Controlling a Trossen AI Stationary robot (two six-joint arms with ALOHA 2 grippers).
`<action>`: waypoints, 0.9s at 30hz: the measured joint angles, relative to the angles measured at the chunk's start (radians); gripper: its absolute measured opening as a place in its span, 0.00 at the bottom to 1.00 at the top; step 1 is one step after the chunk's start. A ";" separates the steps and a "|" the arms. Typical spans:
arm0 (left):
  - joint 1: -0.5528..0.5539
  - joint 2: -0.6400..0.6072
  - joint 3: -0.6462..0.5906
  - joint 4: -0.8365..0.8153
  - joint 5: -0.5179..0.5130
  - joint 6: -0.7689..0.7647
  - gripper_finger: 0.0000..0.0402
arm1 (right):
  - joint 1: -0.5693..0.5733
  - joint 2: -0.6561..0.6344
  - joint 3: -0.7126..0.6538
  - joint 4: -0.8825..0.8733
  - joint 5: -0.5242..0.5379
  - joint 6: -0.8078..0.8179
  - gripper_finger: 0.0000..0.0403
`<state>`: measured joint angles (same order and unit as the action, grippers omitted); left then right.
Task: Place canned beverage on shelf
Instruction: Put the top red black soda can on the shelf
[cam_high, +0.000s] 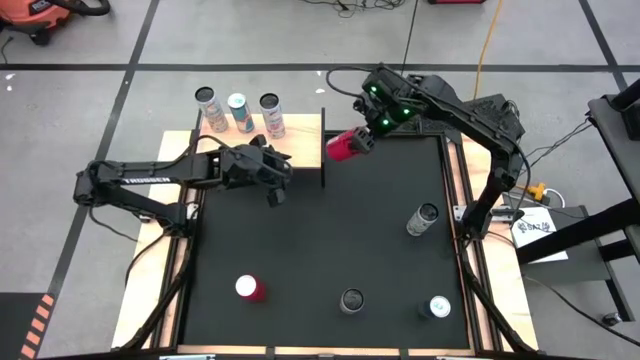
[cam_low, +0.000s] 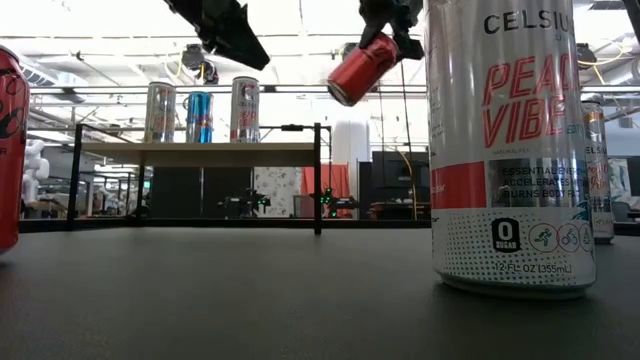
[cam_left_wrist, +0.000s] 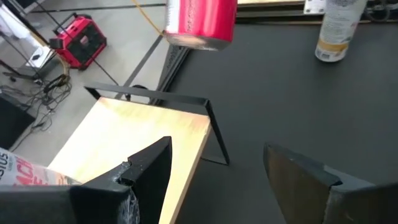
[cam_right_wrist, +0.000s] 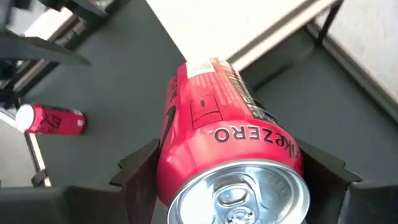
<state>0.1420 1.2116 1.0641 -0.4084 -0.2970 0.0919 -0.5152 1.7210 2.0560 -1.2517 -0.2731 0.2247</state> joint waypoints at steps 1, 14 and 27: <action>0.005 0.001 0.000 -0.001 0.000 0.000 0.63 | 0.000 0.000 0.000 0.017 0.002 -0.002 0.66; 0.015 -0.081 0.000 0.093 0.147 -0.007 0.63 | -0.028 0.069 0.000 0.255 -0.047 0.002 0.66; 0.015 -0.236 0.001 0.076 0.147 -0.031 0.63 | -0.065 0.111 0.000 0.305 -0.047 0.000 0.66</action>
<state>0.1570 0.9759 1.0653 -0.3327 -0.1498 0.0610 -0.5804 1.8321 2.0560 -0.9464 -0.3205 0.2249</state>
